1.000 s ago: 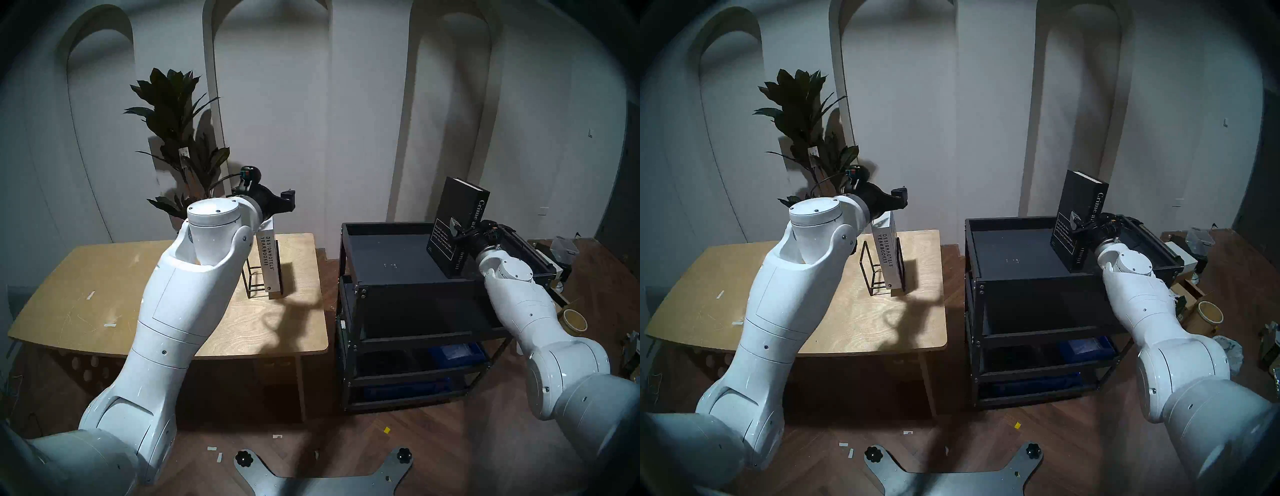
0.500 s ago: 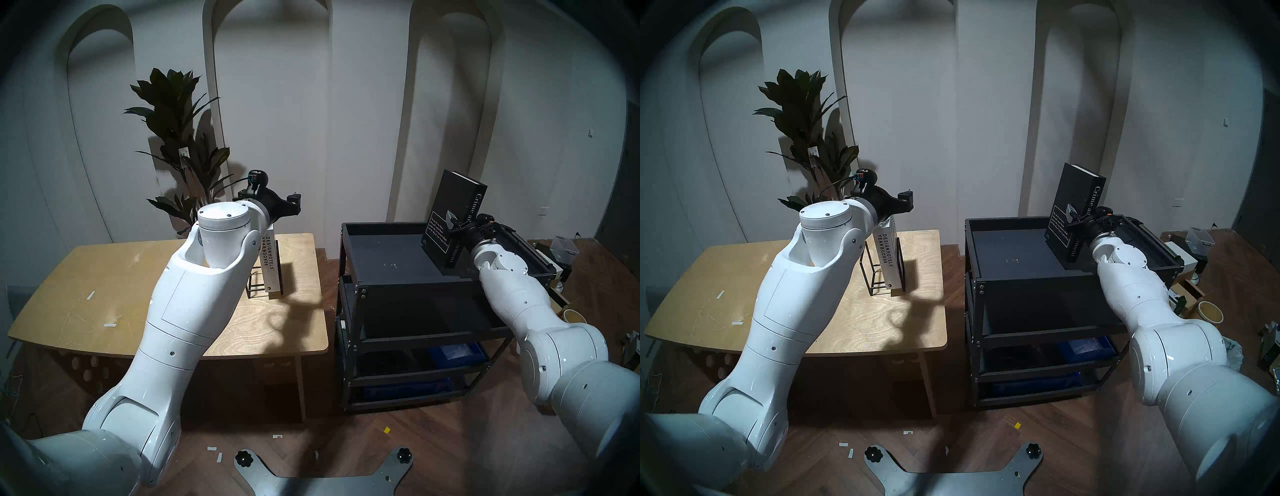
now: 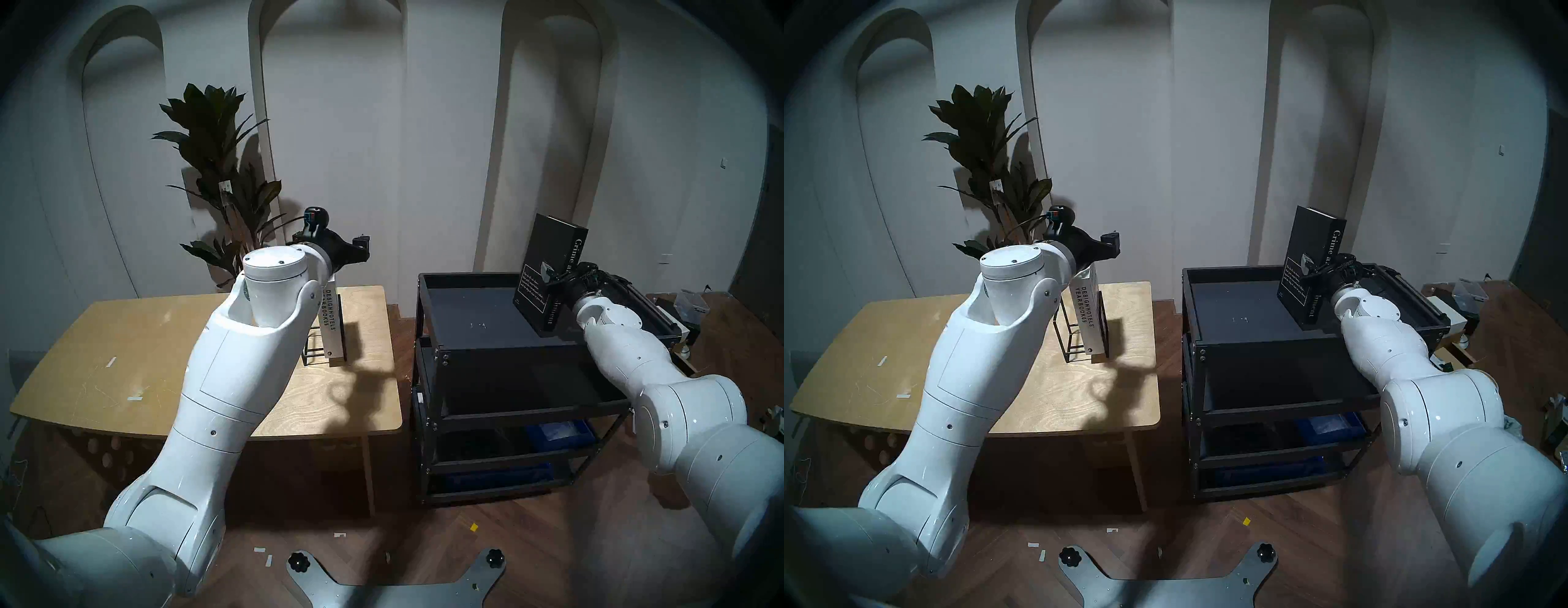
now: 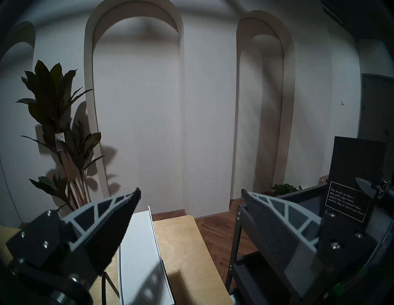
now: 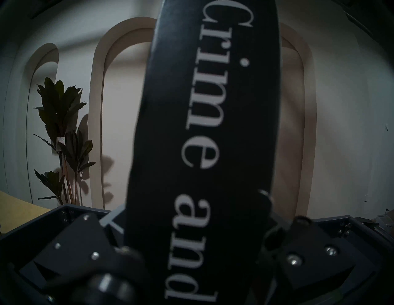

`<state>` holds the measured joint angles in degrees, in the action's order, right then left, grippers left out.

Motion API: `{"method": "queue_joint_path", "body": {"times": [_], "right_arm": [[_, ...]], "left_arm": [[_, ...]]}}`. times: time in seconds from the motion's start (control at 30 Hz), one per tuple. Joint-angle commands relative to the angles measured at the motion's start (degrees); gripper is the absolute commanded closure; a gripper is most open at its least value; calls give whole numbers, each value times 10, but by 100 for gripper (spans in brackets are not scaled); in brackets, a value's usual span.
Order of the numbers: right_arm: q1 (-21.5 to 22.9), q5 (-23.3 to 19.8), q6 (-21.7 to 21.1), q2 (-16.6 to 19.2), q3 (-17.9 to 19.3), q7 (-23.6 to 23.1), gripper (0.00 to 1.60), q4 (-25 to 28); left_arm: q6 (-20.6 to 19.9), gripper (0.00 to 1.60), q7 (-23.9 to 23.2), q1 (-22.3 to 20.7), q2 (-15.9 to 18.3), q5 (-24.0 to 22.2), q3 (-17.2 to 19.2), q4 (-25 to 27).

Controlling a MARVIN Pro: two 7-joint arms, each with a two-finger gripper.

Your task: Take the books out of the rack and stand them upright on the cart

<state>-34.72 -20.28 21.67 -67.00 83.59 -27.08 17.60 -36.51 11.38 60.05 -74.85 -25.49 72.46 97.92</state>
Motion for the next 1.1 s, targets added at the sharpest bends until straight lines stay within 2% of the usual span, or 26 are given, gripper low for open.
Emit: {"method": "queue_joint_path", "body": {"times": [0.0,0.33,0.37,0.43,0.5,0.53,0.8,1.07], "right_arm": [[40,6,24,-4,-4,0,160,-5],[49,21,46,-3,-15,-17,160,-54],[49,21,49,-3,-15,-18,146,-56],[50,22,50,-2,-15,-20,146,-60],[50,23,54,-1,-16,-23,137,-65],[51,24,56,-1,-16,-23,122,-67],[54,27,67,-1,-15,-28,122,-81],[51,29,78,-6,-13,-26,115,-90]], "left_arm": [[0,0,-1,-11,-2,-2,3,12],[-9,0,0,-10,-4,-8,7,14],[-9,0,0,-10,-4,-9,7,14],[-10,0,0,-10,-5,-9,7,14],[-11,0,1,-11,-6,-10,6,13],[-12,0,1,-11,-7,-10,5,13],[-17,0,2,-11,-10,-11,3,12],[-21,0,5,-9,-12,-10,2,12]]}}
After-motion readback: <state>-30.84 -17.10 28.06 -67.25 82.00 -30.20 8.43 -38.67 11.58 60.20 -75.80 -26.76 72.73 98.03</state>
